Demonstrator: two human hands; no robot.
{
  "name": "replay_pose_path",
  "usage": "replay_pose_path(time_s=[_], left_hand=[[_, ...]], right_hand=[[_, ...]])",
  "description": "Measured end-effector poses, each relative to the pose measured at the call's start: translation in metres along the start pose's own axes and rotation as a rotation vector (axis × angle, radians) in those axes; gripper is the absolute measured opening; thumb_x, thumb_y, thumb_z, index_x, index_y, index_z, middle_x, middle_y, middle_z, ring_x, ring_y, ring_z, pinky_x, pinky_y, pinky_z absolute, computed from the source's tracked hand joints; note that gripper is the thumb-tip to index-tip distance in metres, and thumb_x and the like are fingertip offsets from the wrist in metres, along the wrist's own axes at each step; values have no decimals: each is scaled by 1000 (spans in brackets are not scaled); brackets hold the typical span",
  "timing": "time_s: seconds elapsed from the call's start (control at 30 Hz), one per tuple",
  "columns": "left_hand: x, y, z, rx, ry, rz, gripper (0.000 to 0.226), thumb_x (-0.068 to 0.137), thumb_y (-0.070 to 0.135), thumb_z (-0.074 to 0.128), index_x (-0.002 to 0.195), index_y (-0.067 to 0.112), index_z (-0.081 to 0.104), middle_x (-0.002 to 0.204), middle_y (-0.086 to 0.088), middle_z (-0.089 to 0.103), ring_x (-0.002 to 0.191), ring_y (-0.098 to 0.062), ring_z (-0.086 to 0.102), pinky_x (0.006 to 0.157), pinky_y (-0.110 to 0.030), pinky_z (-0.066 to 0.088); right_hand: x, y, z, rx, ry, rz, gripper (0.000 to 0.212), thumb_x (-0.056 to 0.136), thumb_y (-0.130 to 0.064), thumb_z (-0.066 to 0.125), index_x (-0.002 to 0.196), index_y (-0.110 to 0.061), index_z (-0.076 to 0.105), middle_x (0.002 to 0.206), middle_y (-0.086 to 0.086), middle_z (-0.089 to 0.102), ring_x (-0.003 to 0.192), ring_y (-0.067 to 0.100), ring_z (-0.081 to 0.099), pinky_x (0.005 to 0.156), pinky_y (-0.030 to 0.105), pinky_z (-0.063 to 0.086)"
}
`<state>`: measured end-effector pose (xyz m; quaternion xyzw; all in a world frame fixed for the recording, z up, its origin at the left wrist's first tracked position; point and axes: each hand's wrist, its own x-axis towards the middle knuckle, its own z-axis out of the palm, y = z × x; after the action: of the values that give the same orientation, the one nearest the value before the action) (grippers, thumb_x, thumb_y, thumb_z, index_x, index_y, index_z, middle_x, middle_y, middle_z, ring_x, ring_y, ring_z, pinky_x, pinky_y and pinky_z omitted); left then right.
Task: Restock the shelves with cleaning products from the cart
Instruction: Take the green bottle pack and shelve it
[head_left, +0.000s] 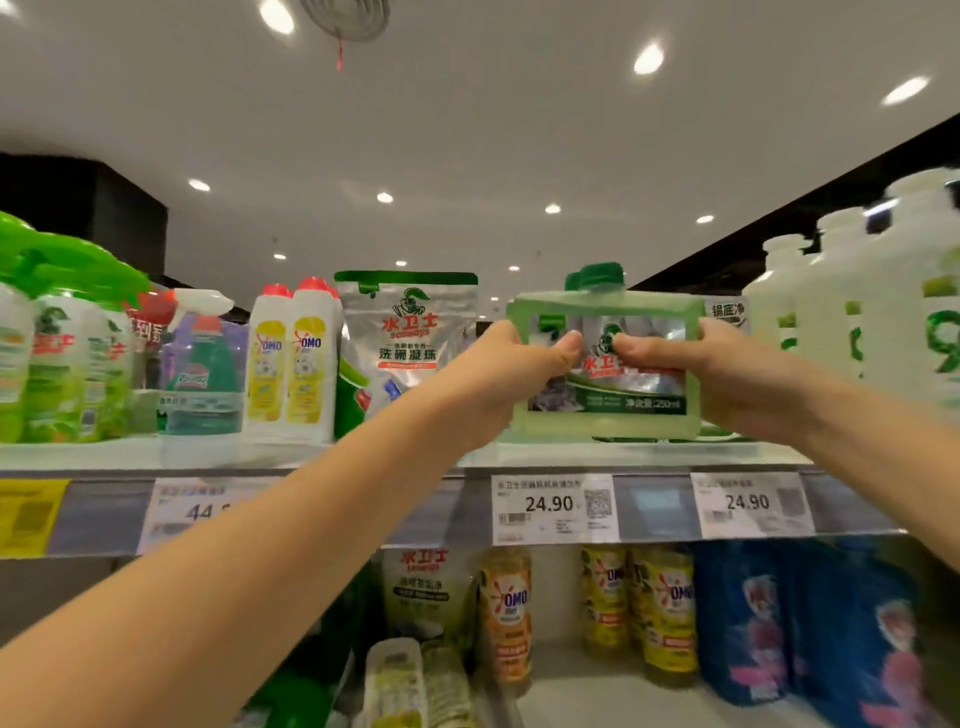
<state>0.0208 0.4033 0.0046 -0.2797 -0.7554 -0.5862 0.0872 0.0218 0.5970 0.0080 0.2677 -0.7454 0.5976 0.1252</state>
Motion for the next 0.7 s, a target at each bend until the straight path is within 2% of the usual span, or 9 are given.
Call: replay_pose_path(time_s=[0.13, 0.23, 0.3, 0.33, 0.4, 0.47, 0.53, 0.57, 0.7], left_hand=[[8, -16, 2, 118, 44, -66, 68, 93, 39, 58, 144, 6, 28, 148, -13, 36, 132, -27, 38, 107, -38, 33], [9, -21, 4, 208, 61, -71, 63, 94, 39, 55, 142, 7, 29, 145, -12, 39, 112, -19, 42, 93, -31, 36], [11, -21, 6, 249, 108, -41, 61, 95, 34, 56, 141, 10, 24, 145, -12, 37, 115, -18, 42, 95, -31, 36], [14, -22, 6, 255, 121, -29, 62, 95, 31, 56, 142, 14, 19, 147, -13, 35, 123, -22, 42, 102, -36, 37], [14, -22, 7, 279, 118, -13, 61, 94, 29, 57, 142, 21, 20, 145, -14, 37, 128, -30, 44, 104, -42, 40], [13, -22, 7, 316, 124, 5, 51, 94, 29, 57, 135, 21, 27, 138, -14, 42, 122, -31, 49, 101, -41, 43], [11, -22, 6, 407, 147, 45, 48, 93, 29, 58, 131, 19, 29, 132, -13, 43, 114, -28, 51, 97, -39, 47], [10, -21, 5, 478, 155, 65, 50, 92, 30, 59, 131, 19, 29, 130, -12, 44, 111, -26, 52, 94, -37, 48], [10, -5, 1, 859, 124, 107, 60, 86, 35, 65, 132, 12, 34, 128, -11, 41, 97, -19, 49, 83, -26, 43]], right_hand=[[7, 17, -6, -64, -93, 79, 42, 76, -27, 71, 117, -17, 66, 112, 12, 70, 100, 27, 69, 70, 30, 58], [9, 21, -9, -84, -168, 79, 28, 74, -30, 72, 102, -30, 73, 107, 6, 73, 96, 21, 71, 67, 25, 57], [10, 22, -11, -91, -197, 81, 23, 72, -32, 73, 94, -32, 75, 104, 3, 74, 93, 18, 72, 66, 22, 57], [11, 23, -11, -91, -204, 83, 22, 71, -32, 73, 93, -32, 76, 103, 3, 74, 92, 17, 72, 65, 22, 57], [13, 25, -12, -93, -207, 81, 23, 70, -31, 74, 93, -29, 76, 102, 3, 74, 92, 17, 72, 64, 21, 56], [14, 27, -13, -127, -169, 43, 37, 67, -27, 77, 104, -27, 72, 103, 2, 74, 93, 17, 71, 65, 19, 56], [14, 27, -18, -170, -95, -9, 68, 60, -23, 84, 121, -34, 56, 112, 1, 66, 96, 21, 70, 73, 24, 57], [13, 25, -21, -231, -73, -39, 77, 55, -26, 89, 122, -39, 52, 115, -1, 62, 97, 20, 69, 78, 27, 57], [12, 5, -27, -649, -54, -145, 77, 40, -52, 86, 110, -33, 58, 107, -14, 60, 95, 13, 64, 79, 24, 50]])
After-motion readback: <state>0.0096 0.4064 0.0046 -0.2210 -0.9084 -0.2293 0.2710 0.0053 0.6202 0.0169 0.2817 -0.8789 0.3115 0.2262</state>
